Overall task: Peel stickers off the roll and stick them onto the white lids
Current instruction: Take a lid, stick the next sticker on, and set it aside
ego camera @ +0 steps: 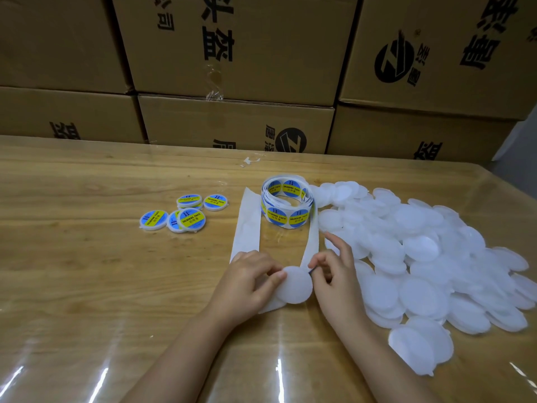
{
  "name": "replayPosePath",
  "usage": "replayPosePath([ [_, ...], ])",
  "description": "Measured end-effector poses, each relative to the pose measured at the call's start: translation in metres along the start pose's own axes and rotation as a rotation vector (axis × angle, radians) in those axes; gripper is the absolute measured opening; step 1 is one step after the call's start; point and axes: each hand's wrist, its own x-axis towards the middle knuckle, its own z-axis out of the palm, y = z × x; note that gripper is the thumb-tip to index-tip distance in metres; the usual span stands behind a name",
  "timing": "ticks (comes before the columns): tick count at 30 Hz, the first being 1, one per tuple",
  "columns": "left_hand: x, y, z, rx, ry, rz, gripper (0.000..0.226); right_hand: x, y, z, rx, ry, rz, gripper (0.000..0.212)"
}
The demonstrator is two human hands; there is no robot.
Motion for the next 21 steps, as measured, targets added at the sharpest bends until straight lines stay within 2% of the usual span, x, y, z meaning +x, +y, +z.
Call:
replayPosePath([
  [4, 0.0, 0.0, -0.001, 0.026, -0.004, 0.015, 0.029, -0.001, -0.002, -0.001, 0.006, -0.043, -0.032, 0.028],
  [8, 0.0, -0.001, 0.0, 0.03, 0.035, 0.018, 0.028, -0.003, -0.006, -0.001, 0.019, -0.035, -0.077, 0.034],
  [12, -0.002, -0.006, 0.001, 0.023, 0.078, 0.021, 0.021, -0.003, -0.01, -0.004, -0.029, 0.024, -0.132, 0.015],
  [17, -0.004, -0.011, 0.003, -0.081, 0.188, -0.126, 0.015, -0.004, -0.012, -0.005, 0.005, 0.028, -0.148, 0.02],
  [21, -0.003, -0.013, 0.006, -0.029, 0.239, -0.158, 0.018, -0.009, -0.015, -0.007, 0.029, -0.083, -0.239, 0.024],
])
